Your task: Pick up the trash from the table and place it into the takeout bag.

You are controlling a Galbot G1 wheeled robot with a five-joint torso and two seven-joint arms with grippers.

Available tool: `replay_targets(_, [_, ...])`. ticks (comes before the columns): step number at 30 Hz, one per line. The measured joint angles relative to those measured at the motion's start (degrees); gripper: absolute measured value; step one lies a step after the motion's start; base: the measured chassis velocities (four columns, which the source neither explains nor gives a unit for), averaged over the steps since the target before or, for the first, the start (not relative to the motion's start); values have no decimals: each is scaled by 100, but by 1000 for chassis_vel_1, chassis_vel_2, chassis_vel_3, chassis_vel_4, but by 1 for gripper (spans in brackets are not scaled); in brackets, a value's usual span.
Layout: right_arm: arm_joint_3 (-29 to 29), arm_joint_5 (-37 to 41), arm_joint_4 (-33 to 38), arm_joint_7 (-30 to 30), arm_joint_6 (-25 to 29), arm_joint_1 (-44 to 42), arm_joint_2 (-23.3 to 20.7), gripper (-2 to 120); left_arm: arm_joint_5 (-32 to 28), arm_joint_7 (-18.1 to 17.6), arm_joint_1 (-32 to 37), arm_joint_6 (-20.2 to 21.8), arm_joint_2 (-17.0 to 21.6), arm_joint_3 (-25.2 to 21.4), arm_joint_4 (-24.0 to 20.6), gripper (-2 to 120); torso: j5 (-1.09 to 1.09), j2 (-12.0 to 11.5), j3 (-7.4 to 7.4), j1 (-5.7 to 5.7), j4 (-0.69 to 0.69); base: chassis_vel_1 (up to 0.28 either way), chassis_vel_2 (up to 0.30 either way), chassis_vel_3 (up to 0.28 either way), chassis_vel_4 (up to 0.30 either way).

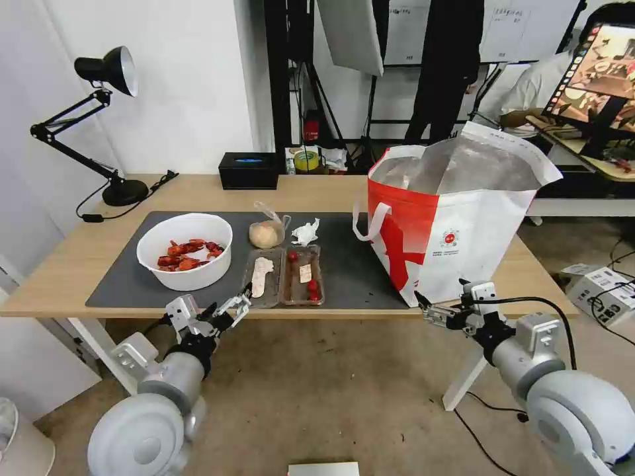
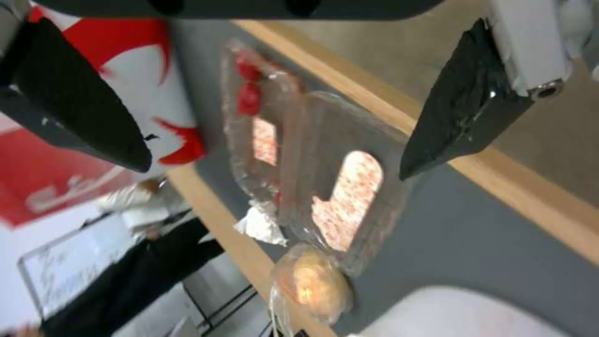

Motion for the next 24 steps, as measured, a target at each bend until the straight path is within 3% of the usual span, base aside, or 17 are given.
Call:
replay_targets(5, [6,-8,0,9,2,-21,-1,100,-619,-387,-170,-370,-162,235,104,100,0,0,0,0,-1,0,0,0,0])
replay_targets(24, [19,-138,-7,28,22,-108,147,100,-576,-623,-281,-528,-708,704,415,100,0,0,0,0,0,0,0,0,0])
